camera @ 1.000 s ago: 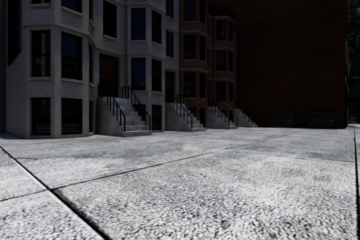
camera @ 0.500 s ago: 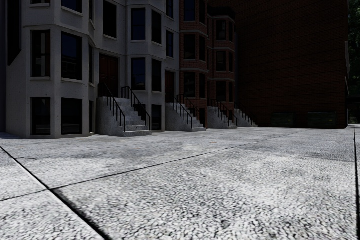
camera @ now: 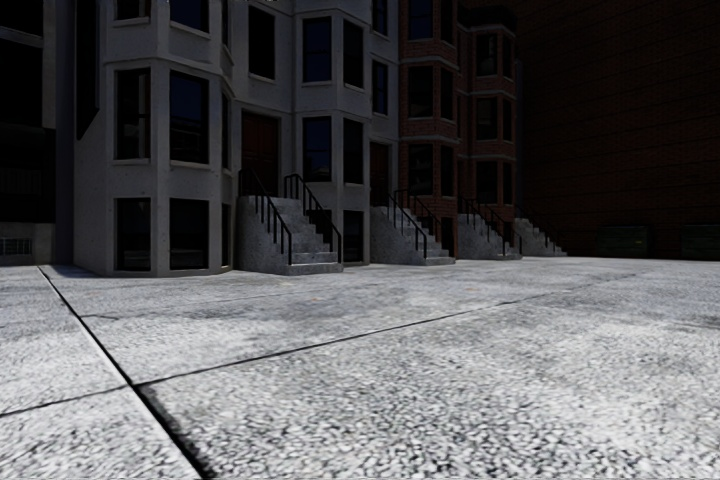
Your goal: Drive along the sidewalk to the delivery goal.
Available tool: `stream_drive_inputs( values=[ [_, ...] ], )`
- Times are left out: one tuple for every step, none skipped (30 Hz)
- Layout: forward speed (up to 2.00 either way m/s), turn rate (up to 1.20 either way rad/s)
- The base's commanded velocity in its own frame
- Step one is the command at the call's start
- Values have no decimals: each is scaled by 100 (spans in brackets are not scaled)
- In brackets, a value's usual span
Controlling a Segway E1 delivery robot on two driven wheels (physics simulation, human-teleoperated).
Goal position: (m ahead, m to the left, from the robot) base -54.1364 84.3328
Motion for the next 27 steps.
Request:
stream_drive_inputs(
  values=[
    [200,73],
    [200,73],
    [200,80],
    [200,82],
    [200,82],
    [200,83],
    [200,83],
    [200,83],
    [200,83],
    [200,83],
    [200,83],
    [200,83],
    [200,83],
    [200,83],
    [200,83],
    [200,83],
    [200,83],
    [200,83],
    [200,83],
    [200,83],
    [200,83],
    [200,83],
    [200,83],
    [200,83],
    [200,83],
    [200,83],
    [200,83]
  ],
)
